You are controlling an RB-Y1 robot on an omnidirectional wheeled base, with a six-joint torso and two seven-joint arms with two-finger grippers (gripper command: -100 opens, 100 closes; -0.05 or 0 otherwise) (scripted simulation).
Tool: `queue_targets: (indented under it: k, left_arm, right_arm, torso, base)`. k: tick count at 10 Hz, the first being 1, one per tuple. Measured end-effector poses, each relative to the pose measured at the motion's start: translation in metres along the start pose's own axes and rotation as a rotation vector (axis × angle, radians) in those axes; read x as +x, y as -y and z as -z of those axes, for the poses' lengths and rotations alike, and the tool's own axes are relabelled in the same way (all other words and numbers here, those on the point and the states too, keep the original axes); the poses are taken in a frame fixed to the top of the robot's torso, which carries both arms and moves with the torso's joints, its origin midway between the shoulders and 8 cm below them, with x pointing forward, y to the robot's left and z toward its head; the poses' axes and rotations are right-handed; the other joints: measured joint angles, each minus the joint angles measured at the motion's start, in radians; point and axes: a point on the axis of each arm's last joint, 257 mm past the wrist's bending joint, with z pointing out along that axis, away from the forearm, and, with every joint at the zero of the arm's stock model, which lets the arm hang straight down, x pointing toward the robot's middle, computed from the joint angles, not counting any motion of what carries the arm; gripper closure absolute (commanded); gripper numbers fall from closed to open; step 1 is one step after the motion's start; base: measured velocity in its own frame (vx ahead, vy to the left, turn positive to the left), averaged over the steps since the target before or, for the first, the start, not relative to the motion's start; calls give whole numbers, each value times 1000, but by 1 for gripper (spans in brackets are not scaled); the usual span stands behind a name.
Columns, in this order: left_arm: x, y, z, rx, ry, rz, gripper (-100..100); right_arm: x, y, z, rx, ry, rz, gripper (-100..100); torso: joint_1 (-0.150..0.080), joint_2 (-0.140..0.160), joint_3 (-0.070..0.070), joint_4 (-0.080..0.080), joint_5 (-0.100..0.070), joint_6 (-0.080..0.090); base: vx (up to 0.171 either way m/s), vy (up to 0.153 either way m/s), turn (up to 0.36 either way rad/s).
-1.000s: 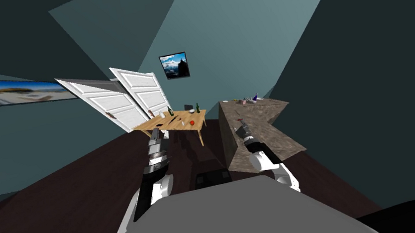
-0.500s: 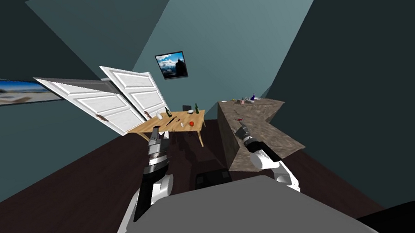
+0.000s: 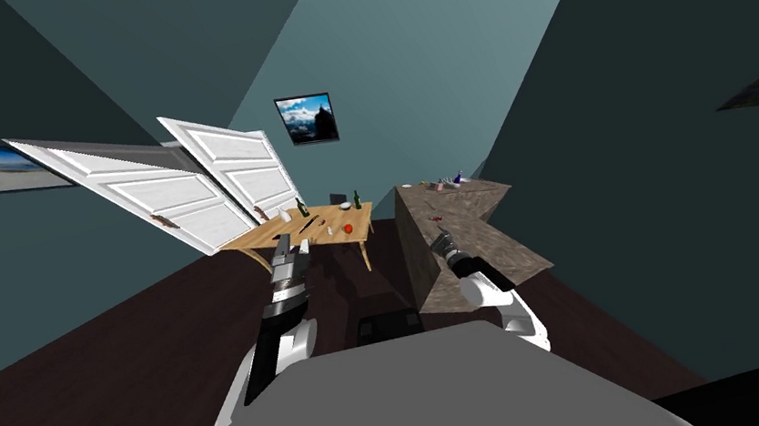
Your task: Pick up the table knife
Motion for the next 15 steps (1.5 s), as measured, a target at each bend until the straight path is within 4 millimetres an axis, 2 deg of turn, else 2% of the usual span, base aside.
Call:
queue_targets:
  k: [9, 15]
  left_arm:
    - [0, 0, 0, 0, 0, 0, 0]
    - [0, 0, 0, 0, 0, 0, 0]
  right_arm:
    - [-34, 37, 0, 174, 94, -218, -100]
    - [-58, 58, 7, 274, 174, -375, -100]
  torso:
    - [-2, 0, 0, 0, 0, 0]
    - [-3, 0, 0, 0, -1, -1]
  base:
    - [58, 34, -91]
    - [62, 16, -92]
